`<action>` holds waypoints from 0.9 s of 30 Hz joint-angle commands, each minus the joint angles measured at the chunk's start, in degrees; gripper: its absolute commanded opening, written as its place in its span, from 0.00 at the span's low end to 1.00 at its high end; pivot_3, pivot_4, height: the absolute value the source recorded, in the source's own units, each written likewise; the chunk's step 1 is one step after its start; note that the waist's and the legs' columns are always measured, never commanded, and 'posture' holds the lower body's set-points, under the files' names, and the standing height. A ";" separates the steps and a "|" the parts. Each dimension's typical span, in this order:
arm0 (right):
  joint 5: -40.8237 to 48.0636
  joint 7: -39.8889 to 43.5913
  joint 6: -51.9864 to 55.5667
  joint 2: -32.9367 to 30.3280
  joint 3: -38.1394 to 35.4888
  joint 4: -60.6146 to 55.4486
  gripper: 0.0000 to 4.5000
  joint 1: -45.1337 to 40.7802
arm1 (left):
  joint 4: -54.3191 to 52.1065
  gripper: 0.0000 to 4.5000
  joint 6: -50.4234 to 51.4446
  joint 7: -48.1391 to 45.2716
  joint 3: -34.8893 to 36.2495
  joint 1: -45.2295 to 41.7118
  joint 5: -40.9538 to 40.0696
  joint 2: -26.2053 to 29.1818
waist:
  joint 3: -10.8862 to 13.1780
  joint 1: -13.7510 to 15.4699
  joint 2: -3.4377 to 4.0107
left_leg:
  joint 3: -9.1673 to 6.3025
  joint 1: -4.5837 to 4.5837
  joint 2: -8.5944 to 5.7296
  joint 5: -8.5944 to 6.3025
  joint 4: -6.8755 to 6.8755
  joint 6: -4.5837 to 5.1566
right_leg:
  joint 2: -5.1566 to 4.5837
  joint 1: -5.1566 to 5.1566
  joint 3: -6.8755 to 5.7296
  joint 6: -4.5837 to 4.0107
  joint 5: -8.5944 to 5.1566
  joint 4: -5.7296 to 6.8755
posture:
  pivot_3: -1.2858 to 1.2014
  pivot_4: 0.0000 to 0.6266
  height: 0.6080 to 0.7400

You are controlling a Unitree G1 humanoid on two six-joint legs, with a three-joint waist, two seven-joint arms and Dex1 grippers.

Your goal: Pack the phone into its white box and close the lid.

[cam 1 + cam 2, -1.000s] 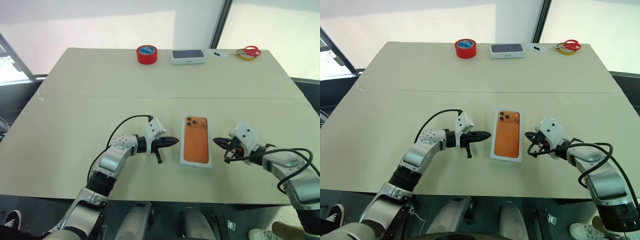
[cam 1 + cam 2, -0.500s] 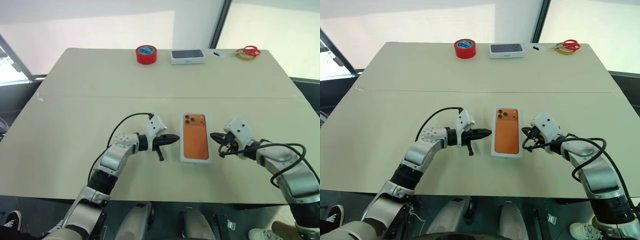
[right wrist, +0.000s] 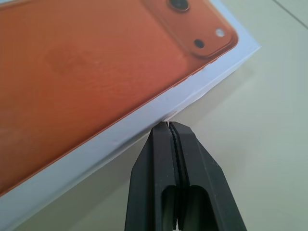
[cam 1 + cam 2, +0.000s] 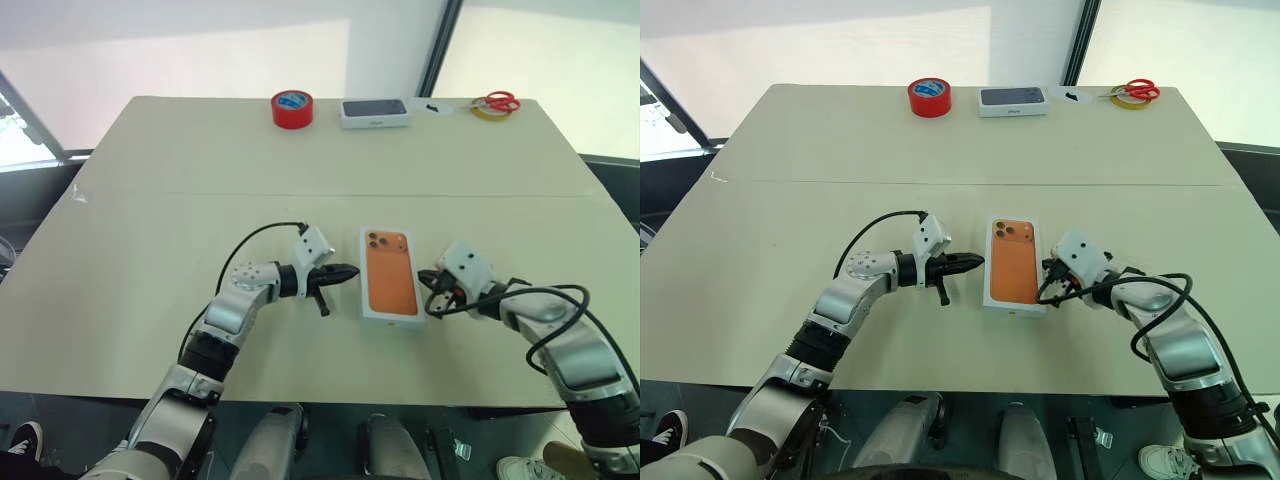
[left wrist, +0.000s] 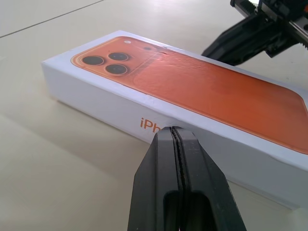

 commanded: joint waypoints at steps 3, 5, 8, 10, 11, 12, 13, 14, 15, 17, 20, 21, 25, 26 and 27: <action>2.49 0.97 -1.88 -0.05 -4.56 -2.41 0.01 -1.05 | -5.07 0.00 1.42 0.16 2.76 -0.21 -2.87 1.07 | 0.00 -0.11 0.00 | 0.00 0.00 0.00 0.01 0.00 -0.01 | 0.00 -0.01 0.01 0.00 0.00 0.03 | 0.52 0.24 1.00; 6.68 1.77 -1.14 1.13 -7.94 -3.57 0.01 -2.03 | -6.59 0.00 3.12 0.53 4.08 -1.25 -4.95 0.29 | 0.00 -0.03 0.00 | 0.00 -0.01 0.00 0.00 0.00 -0.01 | 0.00 -0.02 0.01 0.00 0.00 0.03 | 0.52 0.24 1.00; 13.43 4.50 -0.45 2.59 -11.26 -6.18 0.01 -2.49 | -6.35 0.00 4.55 1.14 3.73 -3.50 -5.57 -1.72 | 0.00 0.18 0.00 | -0.01 -0.01 0.00 0.00 0.02 -0.01 | 0.00 0.02 0.00 0.00 0.00 0.03 | 0.52 0.24 1.00; 14.63 5.96 -0.73 2.56 -10.52 -7.27 0.01 -1.54 | -4.87 0.00 4.17 1.19 1.75 -4.41 -4.42 -3.29 | 0.00 0.23 -0.01 | -0.05 -0.01 0.00 0.00 0.09 0.00 | 0.00 0.07 -0.06 0.01 0.00 0.01 | 0.52 0.24 1.00; 13.81 6.68 -1.22 1.90 -9.08 -7.81 0.01 -0.56 | -3.64 0.00 3.44 1.45 0.76 -4.77 -3.38 -3.93 | -0.01 0.27 -0.02 | -0.05 -0.01 -0.01 -0.01 0.13 0.02 | 0.00 0.09 -0.07 0.01 0.00 0.00 | 0.52 0.24 1.00; 12.21 7.46 -2.49 1.10 -7.27 -8.10 0.01 0.51 | -1.89 0.00 2.56 1.92 -0.05 -5.26 -2.16 -4.42 | -0.01 0.26 -0.03 | -0.05 -0.01 -0.03 -0.03 0.17 0.05 | -0.01 0.11 -0.08 0.01 0.00 -0.02 | 0.52 0.24 1.00; 10.13 8.18 -4.00 0.24 -5.25 -8.22 0.01 1.55 | 0.20 0.00 1.77 2.63 -0.57 -5.84 -1.02 -4.87 | -0.01 0.24 -0.03 | -0.06 -0.01 -0.04 -0.04 0.19 0.07 | -0.02 0.13 -0.08 0.01 0.00 -0.02 | 0.52 0.24 1.00; 7.55 8.43 -5.89 -0.65 -3.15 -8.24 0.01 2.66 | 2.56 0.00 0.92 3.81 -0.86 -6.47 0.31 -5.23 | -0.01 0.22 -0.03 | -0.05 -0.01 -0.05 -0.06 0.22 0.09 | -0.02 0.14 -0.08 0.01 0.00 -0.02 | 0.52 0.24 1.00; 4.83 8.10 -7.13 -1.37 -0.74 -8.06 0.01 3.56 | 5.87 0.00 -0.61 6.09 -1.54 -7.37 2.80 -5.29 | -0.01 0.11 -0.03 | -0.05 -0.01 -0.06 -0.06 0.24 0.09 | -0.02 0.14 -0.08 0.01 0.00 -0.02 | 0.52 0.24 1.00; 1.09 6.89 -7.96 -1.65 3.00 -7.28 0.01 4.72 | 11.86 0.00 -3.50 10.58 -3.60 -8.62 8.31 -4.71 | -0.02 -0.19 -0.03 | -0.05 -0.01 -0.06 -0.06 0.26 0.09 | -0.03 0.11 -0.07 0.01 0.00 0.02 | 0.52 0.24 1.00; 0.52 6.12 -6.90 -0.43 4.42 -6.06 0.00 4.90 | 13.37 0.06 -2.45 7.20 -4.55 -7.48 7.85 -3.85 | -0.48 -0.37 -0.20 | -0.05 0.16 -0.01 -0.13 0.24 -0.02 | -0.01 0.24 -0.08 0.02 -0.01 0.03 | 0.52 0.24 1.00; 2.19 6.30 -5.30 0.29 3.68 -5.96 0.06 4.51 | 12.95 0.12 -2.30 6.13 -4.65 -7.00 7.60 -3.53 | -0.57 -0.46 -0.25 | -0.05 0.23 0.00 -0.15 0.20 -0.04 | 0.00 0.29 -0.08 0.03 -0.03 0.02 | 0.52 0.24 1.00; 6.25 6.87 -3.49 1.37 -0.76 -5.14 0.41 2.00 | 6.08 0.55 -1.68 3.13 0.26 -4.74 1.74 -2.80 | -0.72 -0.67 -0.31 | -0.07 0.31 0.00 -0.15 0.08 -0.04 | -0.01 0.33 -0.07 0.04 -0.04 0.00 | 0.52 0.24 1.00; 7.49 7.11 -3.06 1.56 -1.93 -5.01 0.53 1.46 | 4.44 0.66 -1.96 2.36 1.32 -4.32 0.65 -2.26 | -0.71 -0.65 -0.31 | -0.07 0.31 0.00 -0.15 0.08 -0.04 | -0.01 0.32 -0.07 0.04 -0.04 0.00 | 0.52 0.24 1.00; 9.61 7.57 -2.57 1.82 -3.79 -5.22 0.65 0.89 | 1.75 0.78 -0.57 1.41 3.39 -3.87 -1.70 -1.24 | -0.69 -0.64 -0.31 | -0.07 0.30 -0.01 -0.15 0.08 -0.04 | -0.02 0.31 -0.06 0.04 -0.04 -0.01 | 0.52 0.24 1.00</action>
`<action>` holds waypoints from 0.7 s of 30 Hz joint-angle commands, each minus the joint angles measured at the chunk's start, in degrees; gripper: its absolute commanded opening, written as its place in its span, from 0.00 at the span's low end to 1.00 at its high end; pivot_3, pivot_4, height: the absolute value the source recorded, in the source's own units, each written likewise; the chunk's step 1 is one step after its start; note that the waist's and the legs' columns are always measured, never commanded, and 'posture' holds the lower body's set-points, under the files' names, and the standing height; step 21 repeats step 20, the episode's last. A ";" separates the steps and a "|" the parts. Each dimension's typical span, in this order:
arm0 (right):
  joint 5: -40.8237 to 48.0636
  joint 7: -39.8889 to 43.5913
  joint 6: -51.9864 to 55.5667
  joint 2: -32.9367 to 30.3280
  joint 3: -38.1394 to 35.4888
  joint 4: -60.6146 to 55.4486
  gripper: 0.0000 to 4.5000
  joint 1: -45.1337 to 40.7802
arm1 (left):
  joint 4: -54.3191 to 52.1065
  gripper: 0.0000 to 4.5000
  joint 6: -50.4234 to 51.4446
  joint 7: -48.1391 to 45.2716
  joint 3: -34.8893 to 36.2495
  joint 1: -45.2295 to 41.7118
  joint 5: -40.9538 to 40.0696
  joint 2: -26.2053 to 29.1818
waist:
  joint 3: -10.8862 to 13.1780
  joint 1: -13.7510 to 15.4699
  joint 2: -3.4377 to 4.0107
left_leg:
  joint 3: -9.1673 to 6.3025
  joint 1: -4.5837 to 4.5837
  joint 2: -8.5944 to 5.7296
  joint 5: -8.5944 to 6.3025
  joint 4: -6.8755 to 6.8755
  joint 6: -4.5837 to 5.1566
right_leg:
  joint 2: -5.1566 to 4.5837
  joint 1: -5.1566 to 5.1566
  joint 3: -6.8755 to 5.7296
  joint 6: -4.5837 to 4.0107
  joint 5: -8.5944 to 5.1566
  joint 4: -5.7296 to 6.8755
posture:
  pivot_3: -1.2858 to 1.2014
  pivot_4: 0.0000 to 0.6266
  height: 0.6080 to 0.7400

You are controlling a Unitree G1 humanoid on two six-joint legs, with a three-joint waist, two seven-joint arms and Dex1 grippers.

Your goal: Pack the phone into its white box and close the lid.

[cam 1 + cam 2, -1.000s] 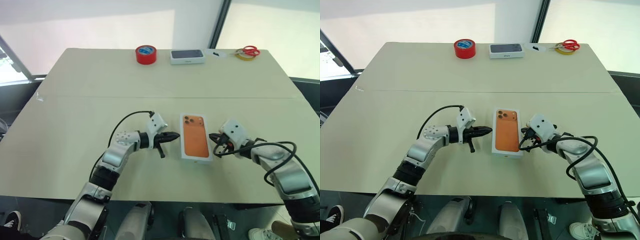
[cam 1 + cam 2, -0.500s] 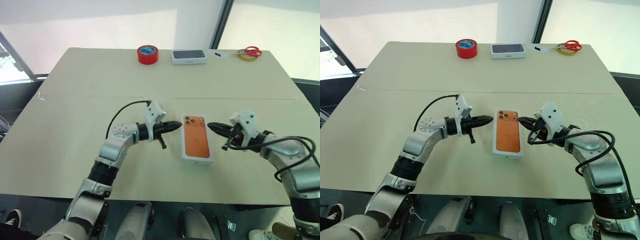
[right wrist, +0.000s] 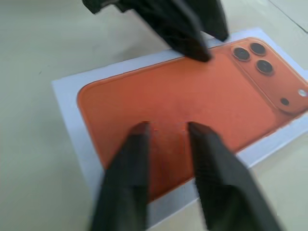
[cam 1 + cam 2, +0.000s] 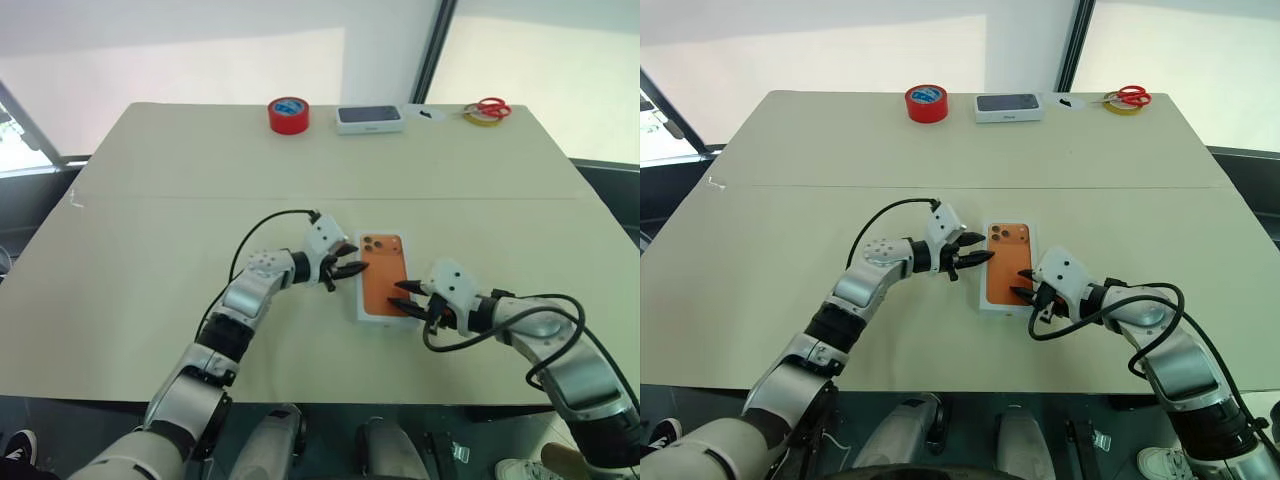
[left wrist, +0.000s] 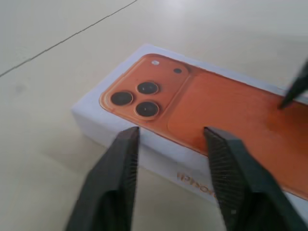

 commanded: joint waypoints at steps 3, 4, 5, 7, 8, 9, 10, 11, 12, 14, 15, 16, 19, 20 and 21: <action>10.15 3.53 0.74 0.29 -9.34 -1.41 1.00 -1.73 | -12.80 1.00 4.70 -4.35 8.34 2.71 -8.81 6.39 | 0.06 -0.33 0.01 | -0.02 -0.23 0.00 0.06 0.02 0.08 | 0.01 -0.21 0.00 0.00 0.01 0.04 | 0.52 0.24 1.00; 11.62 4.56 0.59 -0.14 -10.79 -1.50 1.00 -1.34 | -14.42 1.00 4.97 -4.07 9.34 3.32 -9.00 7.90 | 0.06 -0.43 0.01 | -0.03 -0.25 0.00 0.07 0.02 0.09 | 0.01 -0.23 0.00 0.00 0.01 0.04 | 0.52 0.24 1.00; 13.14 5.76 0.34 -0.77 -12.57 -1.69 1.00 -0.97 | -16.59 1.00 4.54 -4.34 10.40 4.46 -9.03 10.17 | 0.05 -0.45 0.02 | -0.03 -0.25 0.00 0.07 0.02 0.09 | 0.01 -0.22 0.00 0.00 0.01 0.03 | 0.52 0.24 1.00; 14.51 8.21 -0.35 -2.90 -15.63 -1.63 1.00 0.15 | -20.57 1.00 5.85 -5.95 13.21 7.28 -10.89 14.79 | 0.05 -0.48 0.04 | -0.03 -0.24 0.00 0.07 0.01 0.09 | 0.01 -0.21 0.00 0.00 0.01 0.02 | 0.52 0.24 1.00; 15.77 9.82 0.38 -4.27 -17.18 -1.37 1.00 0.88 | -22.04 1.00 6.04 -6.05 15.02 8.61 -11.64 16.87 | 0.07 -0.48 0.07 | -0.02 -0.24 0.00 0.06 0.00 0.09 | 0.00 -0.20 0.01 0.00 0.01 0.00 | 0.52 0.24 1.00; 16.06 11.69 -0.13 -5.88 -18.50 -0.84 1.00 1.94 | -23.15 1.00 7.15 -6.16 16.94 9.93 -12.52 19.12 | 0.07 -0.48 0.08 | -0.01 -0.23 -0.01 0.05 -0.03 0.08 | 0.00 -0.20 0.03 -0.01 0.00 -0.01 | 0.52 0.24 1.00; 16.13 13.15 -0.81 -7.18 -19.64 -0.07 1.00 2.94 | -24.13 1.00 7.30 -6.37 18.49 11.43 -12.84 21.22 | 0.08 -0.46 0.08 | -0.01 -0.22 0.00 0.05 -0.04 0.08 | 0.00 -0.21 0.03 -0.01 0.00 -0.01 | 0.52 0.24 1.00; 15.56 14.55 -2.27 -8.37 -20.66 1.01 1.00 4.12 | -24.91 1.00 7.10 -6.84 20.04 13.34 -13.03 23.45 | 0.08 -0.45 0.08 | -0.01 -0.22 0.00 0.05 -0.06 0.07 | 0.00 -0.22 0.03 -0.01 0.00 -0.01 | 0.52 0.24 1.00; 15.28 15.85 -3.25 -9.37 -21.62 1.99 1.00 5.19 | -25.49 1.00 7.51 -7.27 21.56 15.11 -13.66 25.32 | 0.08 -0.45 0.08 | -0.01 -0.22 0.00 0.02 -0.06 0.03 | 0.00 -0.22 0.03 -0.02 0.00 -0.01 | 0.52 0.24 1.00; 15.04 17.72 -4.72 -10.71 -23.46 4.39 1.00 6.75 | -26.26 1.00 8.04 -7.94 24.80 18.66 -15.18 28.38 | 0.08 -0.43 0.09 | 0.00 -0.21 0.00 0.00 -0.08 -0.01 | -0.02 -0.21 0.03 -0.07 -0.03 -0.02 | 0.52 0.24 1.00; 14.88 18.26 -5.22 -11.17 -24.05 5.55 1.00 7.14 | -26.56 1.00 7.94 -8.21 26.02 20.26 -15.72 29.46 | 0.09 -0.39 0.10 | -0.01 -0.20 0.00 -0.01 -0.09 0.00 | -0.02 -0.20 0.03 -0.15 -0.07 -0.03 | 0.52 0.24 1.00; 15.13 18.82 -4.99 -11.57 -24.48 6.49 1.00 7.42 | -26.71 1.00 8.10 -8.47 26.92 21.84 -15.96 30.64 | 0.10 -0.33 0.11 | 0.00 -0.20 0.00 -0.01 -0.10 -0.01 | -0.03 -0.20 0.03 -0.24 -0.12 -0.04 | 0.52 0.24 1.00; 14.45 19.27 -6.10 -12.26 -24.90 8.87 1.00 7.37 | -26.71 1.00 7.73 -8.75 29.34 25.88 -16.28 32.84 | 0.12 -0.40 0.15 | 0.01 -0.20 0.00 -0.02 -0.13 -0.01 | -0.05 -0.20 0.05 -0.27 -0.13 -0.07 | 0.52 0.24 1.00; 14.59 19.38 -6.15 -12.30 -24.86 9.73 1.00 7.04 | -26.88 1.00 7.36 -9.08 29.83 26.92 -16.50 33.32 | 0.12 -0.40 0.15 | 0.02 -0.20 0.01 -0.02 -0.16 -0.01 | -0.06 -0.22 0.06 -0.28 -0.14 -0.07 | 0.52 0.24 1.00; 14.59 19.38 -6.15 -12.30 -24.86 9.73 1.00 7.04 | -26.88 1.00 7.36 -9.08 29.83 26.92 -16.50 33.32 | 0.12 -0.40 0.15 | 0.02 -0.20 0.01 -0.02 -0.16 -0.01 | -0.06 -0.22 0.06 -0.28 -0.14 -0.07 | 0.52 0.24 1.00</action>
